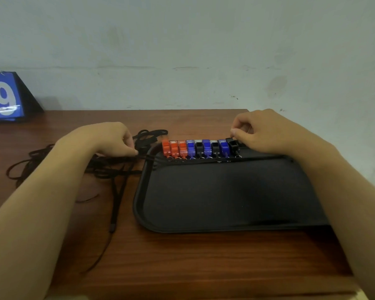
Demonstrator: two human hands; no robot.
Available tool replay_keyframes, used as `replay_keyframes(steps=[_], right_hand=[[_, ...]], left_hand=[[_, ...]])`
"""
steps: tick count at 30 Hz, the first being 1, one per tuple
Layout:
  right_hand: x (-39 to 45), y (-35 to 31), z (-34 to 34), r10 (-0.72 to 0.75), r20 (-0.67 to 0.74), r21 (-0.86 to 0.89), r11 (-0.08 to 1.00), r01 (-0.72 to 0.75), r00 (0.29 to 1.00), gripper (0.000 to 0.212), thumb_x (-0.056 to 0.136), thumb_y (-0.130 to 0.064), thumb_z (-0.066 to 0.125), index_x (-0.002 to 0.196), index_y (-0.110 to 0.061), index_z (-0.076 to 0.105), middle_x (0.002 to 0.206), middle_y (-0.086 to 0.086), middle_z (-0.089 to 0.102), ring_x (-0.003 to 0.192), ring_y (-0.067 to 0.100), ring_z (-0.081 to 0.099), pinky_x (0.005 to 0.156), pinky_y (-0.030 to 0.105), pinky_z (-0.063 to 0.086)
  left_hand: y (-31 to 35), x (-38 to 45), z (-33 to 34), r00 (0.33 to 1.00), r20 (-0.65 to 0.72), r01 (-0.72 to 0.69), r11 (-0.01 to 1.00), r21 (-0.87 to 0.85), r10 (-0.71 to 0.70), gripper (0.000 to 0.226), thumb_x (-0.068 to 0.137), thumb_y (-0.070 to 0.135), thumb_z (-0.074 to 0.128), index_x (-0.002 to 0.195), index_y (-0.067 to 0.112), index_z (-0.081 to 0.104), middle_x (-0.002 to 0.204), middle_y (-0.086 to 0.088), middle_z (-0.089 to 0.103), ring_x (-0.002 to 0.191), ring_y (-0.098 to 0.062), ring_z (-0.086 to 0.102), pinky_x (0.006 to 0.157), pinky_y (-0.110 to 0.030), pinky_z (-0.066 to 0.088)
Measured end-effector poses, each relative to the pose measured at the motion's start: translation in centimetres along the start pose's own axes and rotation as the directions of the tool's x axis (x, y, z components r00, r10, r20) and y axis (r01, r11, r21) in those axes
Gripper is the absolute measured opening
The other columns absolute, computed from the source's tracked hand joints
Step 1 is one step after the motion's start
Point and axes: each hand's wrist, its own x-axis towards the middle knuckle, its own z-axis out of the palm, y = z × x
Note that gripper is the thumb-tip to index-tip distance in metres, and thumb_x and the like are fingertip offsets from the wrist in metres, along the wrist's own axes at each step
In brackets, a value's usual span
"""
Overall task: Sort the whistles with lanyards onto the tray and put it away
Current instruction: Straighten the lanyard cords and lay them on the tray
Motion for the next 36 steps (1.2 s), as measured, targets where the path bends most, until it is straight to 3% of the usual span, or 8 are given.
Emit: replay_keyframes(steps=[5,8,14,18,21,24,29,36], right_hand=[[-0.1,0.0,0.0,0.008,0.004,0.007,1.000,-0.008,1.000,0.015,0.099,-0.032,0.055,0.097,-0.027,0.068,0.087,-0.011,0.067,0.079,-0.002,0.056,0.065,0.015,0.038],[-0.1,-0.1,-0.1,0.011,0.005,0.002,1.000,-0.011,1.000,0.015,0.100,-0.032,0.055,0.098,-0.026,0.069,0.088,-0.010,0.068,0.083,0.001,0.058,0.067,0.014,0.040],[-0.2,-0.3,-0.2,0.009,-0.003,0.017,1.000,-0.009,1.000,0.015,0.100,-0.031,0.055,0.097,-0.027,0.069,0.086,-0.013,0.066,0.081,-0.001,0.058,0.065,0.015,0.038],[-0.2,-0.5,-0.2,0.008,0.000,0.023,1.000,-0.008,1.000,0.015,0.100,-0.032,0.055,0.096,-0.027,0.069,0.085,-0.014,0.066,0.081,-0.001,0.058,0.065,0.015,0.039],[-0.2,-0.7,-0.2,0.006,-0.014,0.052,0.999,-0.006,1.000,0.014,0.099,-0.032,0.056,0.095,-0.028,0.069,0.084,-0.016,0.066,0.080,-0.003,0.058,0.066,0.016,0.040],[-0.5,-1.4,-0.6,-0.026,-0.032,0.107,0.994,0.029,0.999,0.017,0.099,-0.035,0.056,0.095,-0.029,0.071,0.085,-0.015,0.070,0.083,0.001,0.063,0.075,0.020,0.049],[-1.3,-3.8,-1.5,-0.105,0.066,0.352,0.933,0.076,0.992,0.020,0.103,-0.035,0.053,0.100,-0.032,0.073,0.089,-0.015,0.075,0.084,0.001,0.070,0.077,0.016,0.053],[-1.8,-5.6,-0.9,-0.235,0.159,0.518,0.847,0.122,0.959,0.027,0.105,-0.032,0.050,0.123,-0.031,0.070,0.103,-0.015,0.076,0.092,0.007,0.071,0.077,0.020,0.057]], left_hand=[[-0.3,0.2,-0.1,0.978,-0.200,0.055,0.998,0.011,-0.051,0.015,0.097,0.027,0.059,0.092,0.018,0.070,0.099,-0.002,0.070,0.089,-0.019,0.063,0.083,-0.036,0.049],[-0.3,0.4,-0.2,0.925,-0.367,0.063,0.992,-0.112,-0.100,0.011,0.098,0.032,0.053,0.100,0.024,0.059,0.100,-0.004,0.070,0.088,-0.025,0.066,0.091,-0.046,0.054],[1.1,0.3,-0.3,0.778,-0.601,-0.081,0.918,-0.388,-0.185,0.029,0.104,0.031,0.046,0.125,0.014,0.056,0.107,-0.005,0.068,0.090,-0.019,0.057,0.078,-0.036,0.042],[1.0,0.6,-0.5,0.829,-0.530,-0.243,0.739,-0.628,-0.178,0.023,0.102,0.035,0.051,0.116,0.020,0.061,0.082,0.005,0.072,0.070,-0.009,0.058,0.068,-0.034,0.049],[1.5,0.3,-0.6,0.915,-0.403,-0.317,0.603,-0.732,-0.009,0.019,0.099,0.036,0.058,0.095,0.021,0.069,0.083,0.002,0.070,0.065,-0.010,0.055,0.051,-0.022,0.040],[3.0,-0.4,0.0,0.927,-0.329,-0.374,0.501,-0.781,0.179,0.025,0.098,0.037,0.062,0.088,0.017,0.071,0.084,-0.001,0.063,0.061,-0.008,0.049,0.045,-0.017,0.034],[5.2,-1.5,0.6,0.900,-0.325,-0.435,0.576,-0.692,0.290,0.029,0.092,0.047,0.066,0.083,0.022,0.077,0.071,0.000,0.055,0.055,-0.008,0.042,0.047,-0.018,0.032],[6.1,-2.3,0.8,0.873,-0.371,-0.486,0.509,-0.711,0.315,0.028,0.095,0.042,0.065,0.082,0.021,0.078,0.076,-0.006,0.061,0.050,-0.009,0.042,0.043,-0.015,0.031]])
